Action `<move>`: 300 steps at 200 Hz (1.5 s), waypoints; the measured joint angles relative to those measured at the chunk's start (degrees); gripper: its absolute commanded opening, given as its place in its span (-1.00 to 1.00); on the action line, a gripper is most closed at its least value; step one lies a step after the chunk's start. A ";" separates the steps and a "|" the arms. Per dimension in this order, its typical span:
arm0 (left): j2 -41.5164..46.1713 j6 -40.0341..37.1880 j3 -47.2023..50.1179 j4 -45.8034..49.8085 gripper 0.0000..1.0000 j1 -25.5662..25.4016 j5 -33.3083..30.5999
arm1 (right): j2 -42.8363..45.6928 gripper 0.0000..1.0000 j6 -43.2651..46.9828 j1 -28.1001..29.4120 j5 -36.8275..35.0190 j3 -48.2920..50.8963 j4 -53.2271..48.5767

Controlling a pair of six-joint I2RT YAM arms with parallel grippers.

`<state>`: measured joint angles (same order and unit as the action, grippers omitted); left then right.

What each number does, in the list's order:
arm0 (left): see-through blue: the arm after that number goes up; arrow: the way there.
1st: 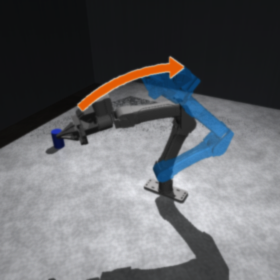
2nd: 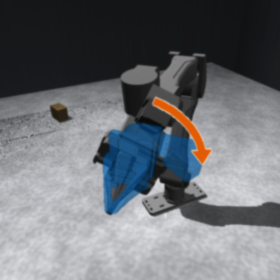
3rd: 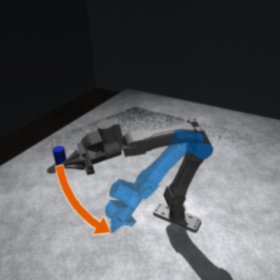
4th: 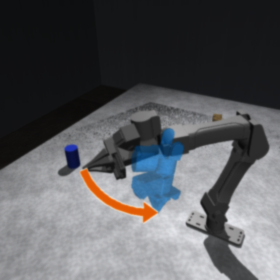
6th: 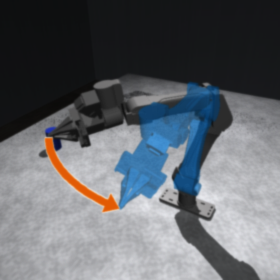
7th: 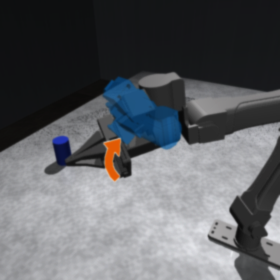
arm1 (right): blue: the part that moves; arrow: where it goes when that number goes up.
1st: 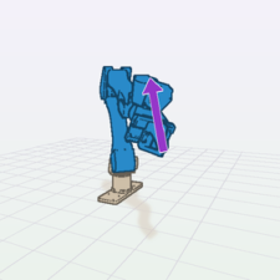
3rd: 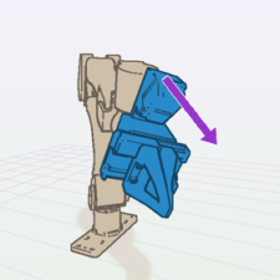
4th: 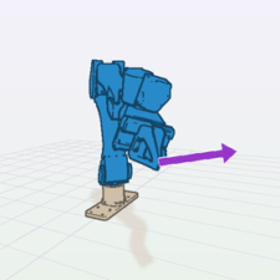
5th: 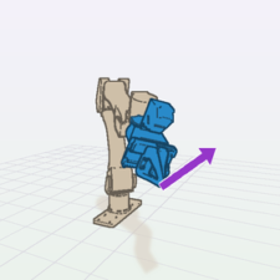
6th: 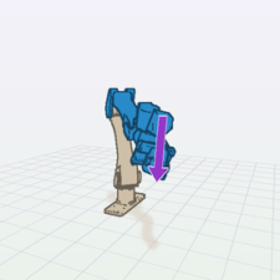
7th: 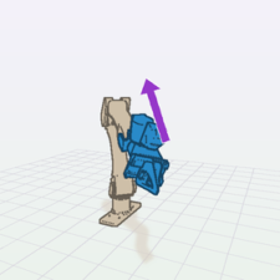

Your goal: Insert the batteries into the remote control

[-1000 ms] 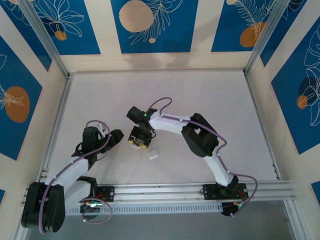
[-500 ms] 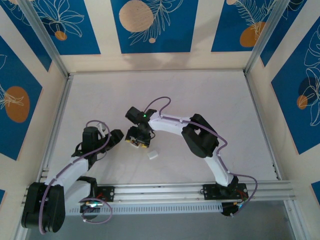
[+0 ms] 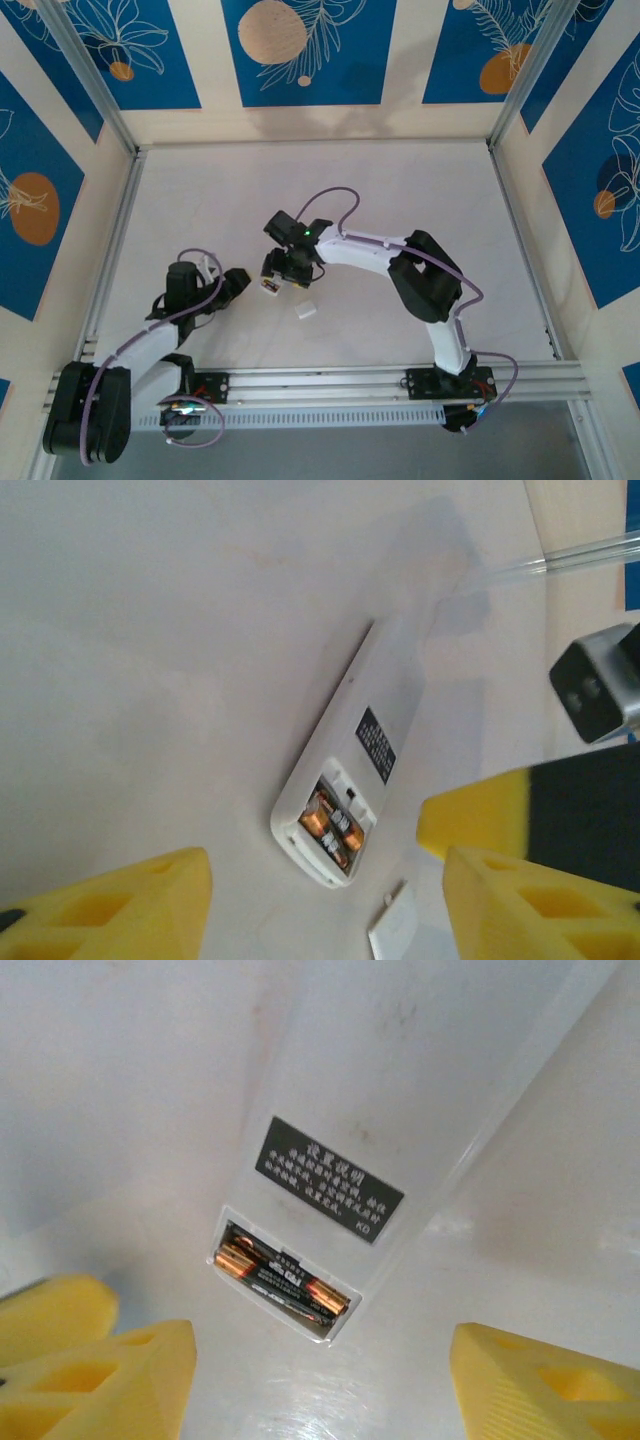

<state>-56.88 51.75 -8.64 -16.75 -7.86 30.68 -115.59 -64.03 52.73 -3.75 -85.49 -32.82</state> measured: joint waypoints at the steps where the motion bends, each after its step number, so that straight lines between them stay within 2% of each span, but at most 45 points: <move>1: -0.04 0.11 0.07 -0.04 0.13 0.00 0.04 | 0.00 0.27 0.09 -0.09 0.02 0.11 0.20; 20: -0.81 0.85 1.29 -1.40 0.05 -0.02 1.22 | -0.02 0.26 0.15 -1.09 0.33 1.40 2.38; 58: -3.34 2.01 2.08 -4.59 0.04 -0.74 2.36 | -0.17 0.25 0.17 -2.25 0.79 1.64 4.22; 124: -14.14 5.01 2.05 -14.67 -0.06 -2.29 3.76 | -2.64 0.24 0.13 -2.58 1.16 1.62 5.16; 220: -36.02 9.55 1.42 -42.99 -0.40 -4.13 9.03 | -2.71 0.23 0.11 -3.10 1.20 2.05 5.64; 266: -40.02 9.62 1.42 -48.96 -0.30 -4.17 10.60 | -2.71 0.23 0.11 -3.10 1.25 2.05 5.95; 300: -38.14 7.85 0.66 -45.59 -0.27 -4.35 10.69 | -2.73 0.19 0.07 -3.13 1.20 2.14 5.97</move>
<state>-95.02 59.59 -7.99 -62.35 -12.21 41.36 -118.32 -63.96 49.60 -2.55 -83.35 -26.85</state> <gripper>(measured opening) 0.349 0.595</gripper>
